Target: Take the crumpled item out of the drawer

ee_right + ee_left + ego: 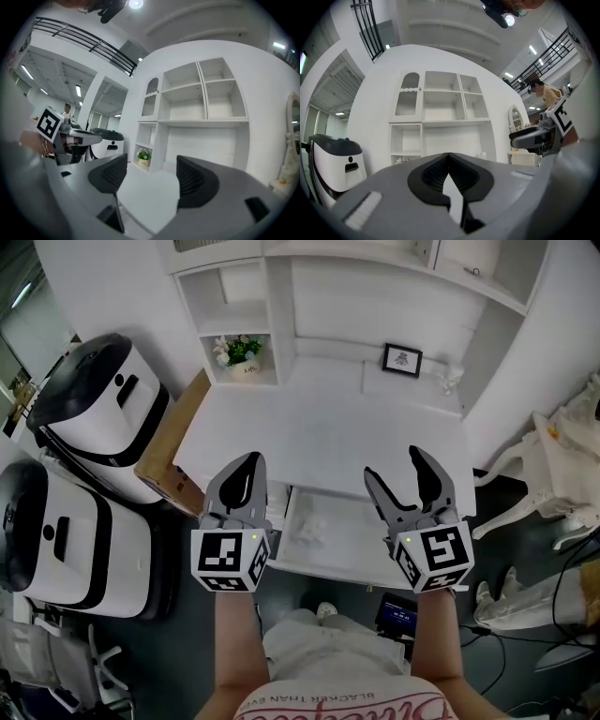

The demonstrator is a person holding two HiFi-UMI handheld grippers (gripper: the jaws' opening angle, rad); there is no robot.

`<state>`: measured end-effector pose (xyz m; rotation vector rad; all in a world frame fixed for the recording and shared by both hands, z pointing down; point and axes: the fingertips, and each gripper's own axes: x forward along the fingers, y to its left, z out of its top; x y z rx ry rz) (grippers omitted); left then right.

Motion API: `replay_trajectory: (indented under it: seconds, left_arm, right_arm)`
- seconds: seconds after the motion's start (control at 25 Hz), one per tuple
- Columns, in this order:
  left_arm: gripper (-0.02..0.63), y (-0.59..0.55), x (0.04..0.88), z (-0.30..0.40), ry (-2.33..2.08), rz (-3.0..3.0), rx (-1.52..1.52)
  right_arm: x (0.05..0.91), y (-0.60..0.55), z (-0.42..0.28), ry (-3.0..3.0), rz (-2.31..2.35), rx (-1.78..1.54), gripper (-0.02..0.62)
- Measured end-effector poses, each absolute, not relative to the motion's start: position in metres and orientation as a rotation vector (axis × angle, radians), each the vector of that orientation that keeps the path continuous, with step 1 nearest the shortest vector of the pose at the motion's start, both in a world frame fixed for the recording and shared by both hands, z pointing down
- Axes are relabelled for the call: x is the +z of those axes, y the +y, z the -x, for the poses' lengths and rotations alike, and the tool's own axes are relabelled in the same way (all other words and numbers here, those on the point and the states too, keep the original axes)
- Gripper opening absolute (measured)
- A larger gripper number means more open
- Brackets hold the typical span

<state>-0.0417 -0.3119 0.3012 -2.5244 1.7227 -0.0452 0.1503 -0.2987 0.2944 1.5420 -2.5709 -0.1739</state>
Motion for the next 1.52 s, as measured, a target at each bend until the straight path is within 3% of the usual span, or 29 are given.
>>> replay_trajectory:
  seconds: [0.44,1.0,1.52]
  left_arm:
    - [0.009,-0.338,0.331,0.052,1.763,2.582,-0.109]
    - [0.009,-0.349,0.412,0.074,1.775,2.735,-0.320]
    - [0.009,-0.350,0.469,0.090,1.797,2.805,-0.454]
  right_arm:
    - [0.364,-0.323,-0.134,-2.480,-1.406,0.034,0.298]
    - [0.522,-0.320,-0.098,-2.258,-1.247,0.459,0.298]
    - [0.665,-0.306,-0.077,-2.040,-1.141,1.027,0.298]
